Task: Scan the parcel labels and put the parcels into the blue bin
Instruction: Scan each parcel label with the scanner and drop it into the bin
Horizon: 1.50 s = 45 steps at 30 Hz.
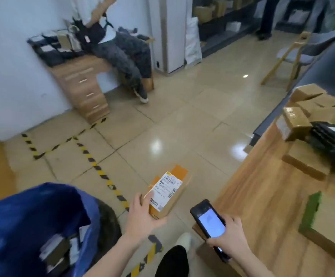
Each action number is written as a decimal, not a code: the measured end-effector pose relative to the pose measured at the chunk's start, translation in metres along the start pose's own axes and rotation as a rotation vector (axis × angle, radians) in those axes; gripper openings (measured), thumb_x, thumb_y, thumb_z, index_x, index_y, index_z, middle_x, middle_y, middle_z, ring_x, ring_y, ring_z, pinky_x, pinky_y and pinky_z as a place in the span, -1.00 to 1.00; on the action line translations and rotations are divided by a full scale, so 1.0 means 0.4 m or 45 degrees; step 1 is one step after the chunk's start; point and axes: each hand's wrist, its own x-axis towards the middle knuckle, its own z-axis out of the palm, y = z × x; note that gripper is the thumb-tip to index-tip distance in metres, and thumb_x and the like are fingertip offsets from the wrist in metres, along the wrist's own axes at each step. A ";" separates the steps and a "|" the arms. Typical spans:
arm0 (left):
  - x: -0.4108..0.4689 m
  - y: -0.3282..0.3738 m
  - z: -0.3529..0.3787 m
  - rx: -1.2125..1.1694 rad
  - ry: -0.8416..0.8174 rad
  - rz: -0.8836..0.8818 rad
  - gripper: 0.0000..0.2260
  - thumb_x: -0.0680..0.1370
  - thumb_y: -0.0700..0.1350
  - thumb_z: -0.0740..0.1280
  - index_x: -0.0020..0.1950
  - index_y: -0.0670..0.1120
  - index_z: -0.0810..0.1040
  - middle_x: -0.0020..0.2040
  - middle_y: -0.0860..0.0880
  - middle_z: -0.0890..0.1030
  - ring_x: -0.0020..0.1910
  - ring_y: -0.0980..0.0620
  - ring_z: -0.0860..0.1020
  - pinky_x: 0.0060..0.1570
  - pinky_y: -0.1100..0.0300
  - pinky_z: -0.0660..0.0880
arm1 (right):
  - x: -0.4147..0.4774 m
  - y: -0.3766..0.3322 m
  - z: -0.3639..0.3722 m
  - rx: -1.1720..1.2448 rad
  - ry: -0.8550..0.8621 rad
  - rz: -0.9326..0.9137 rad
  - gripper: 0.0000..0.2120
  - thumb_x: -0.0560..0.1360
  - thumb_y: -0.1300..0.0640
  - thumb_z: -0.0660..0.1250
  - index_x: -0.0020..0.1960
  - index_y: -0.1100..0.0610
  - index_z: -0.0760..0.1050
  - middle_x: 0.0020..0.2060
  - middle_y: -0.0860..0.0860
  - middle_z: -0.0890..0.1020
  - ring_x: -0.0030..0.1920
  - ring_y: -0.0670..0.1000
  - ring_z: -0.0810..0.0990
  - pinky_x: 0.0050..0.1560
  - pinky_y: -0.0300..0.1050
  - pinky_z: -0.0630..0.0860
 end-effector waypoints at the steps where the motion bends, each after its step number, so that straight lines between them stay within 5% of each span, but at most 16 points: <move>1: -0.052 -0.051 -0.016 0.002 0.015 -0.086 -0.11 0.24 0.42 0.32 0.49 0.08 0.20 0.39 -0.03 0.21 0.35 -0.02 0.24 0.31 0.10 0.36 | -0.016 -0.019 0.033 -0.029 -0.053 -0.041 -0.24 0.11 0.02 0.51 0.26 0.05 0.34 0.09 -0.03 0.28 -0.04 -0.08 0.46 0.00 -0.07 0.53; 9: -0.406 -0.367 -0.147 -0.095 0.338 -0.794 -0.12 0.21 0.44 0.34 0.46 0.11 0.28 0.41 -0.01 0.20 0.39 -0.04 0.21 0.32 0.04 0.37 | -0.101 -0.212 0.243 -0.229 -0.392 -0.364 -0.18 0.09 -0.01 0.54 0.29 0.03 0.33 0.07 -0.01 0.30 0.00 -0.01 0.47 0.02 -0.09 0.51; 19: -0.616 -0.627 -0.196 -0.455 0.470 -1.435 -0.08 0.12 0.44 0.43 0.39 0.09 0.36 0.25 -0.06 0.31 0.26 -0.09 0.38 0.30 0.04 0.37 | -0.140 -0.409 0.472 -0.311 -0.609 -0.492 -0.19 0.08 0.04 0.52 0.30 0.09 0.37 0.06 -0.01 0.33 0.06 0.00 0.47 -0.04 -0.18 0.45; 25: -0.617 -0.797 -0.248 -0.512 0.428 -1.459 -0.11 0.20 0.41 0.45 0.43 0.06 0.33 0.27 -0.05 0.30 0.26 -0.08 0.39 0.30 0.03 0.39 | -0.173 -0.588 0.689 -0.318 -0.709 -0.433 -0.26 0.01 -0.02 0.53 0.16 0.08 0.43 0.00 -0.01 0.41 -0.08 -0.04 0.45 -0.32 -0.31 0.34; 31: -0.505 -1.025 -0.281 -0.441 0.256 -1.392 -0.09 0.18 0.45 0.39 0.43 0.07 0.30 0.26 -0.01 0.27 0.26 -0.03 0.34 0.28 0.13 0.36 | -0.172 -0.749 0.972 -0.295 -0.757 -0.259 -0.35 -0.10 -0.04 0.51 -0.01 0.04 0.52 -0.03 0.10 0.55 -0.04 0.02 0.54 -0.22 -0.21 0.48; 36: -0.349 -1.234 -0.219 -0.354 0.053 -1.333 -0.09 0.20 0.47 0.34 0.46 0.10 0.23 0.31 0.00 0.20 0.30 -0.04 0.27 0.25 0.09 0.39 | -0.102 -0.842 1.193 -0.242 -0.679 -0.036 -0.24 -0.06 -0.07 0.50 0.11 0.14 0.53 -0.01 0.10 0.57 -0.09 0.01 0.55 -0.35 -0.33 0.36; 40: -0.221 -1.403 -0.120 -0.281 0.010 -1.288 -0.13 0.23 0.40 0.38 0.43 0.05 0.26 0.29 -0.03 0.21 0.27 -0.08 0.24 0.13 0.08 0.45 | 0.007 -0.843 1.377 -0.154 -0.654 0.105 -0.29 0.08 0.09 0.60 0.19 0.18 0.51 0.10 0.17 0.53 -0.01 0.13 0.59 -0.06 0.02 0.60; 45: -0.070 -1.602 0.044 -0.345 0.027 -1.345 -0.20 0.25 0.30 0.48 0.38 0.01 0.34 0.27 -0.10 0.26 0.24 -0.16 0.29 0.20 0.03 0.40 | 0.170 -0.776 1.603 -0.201 -0.606 0.196 -0.27 0.17 0.15 0.60 0.29 0.18 0.42 0.15 0.10 0.42 -0.13 0.04 0.55 -0.29 -0.06 0.57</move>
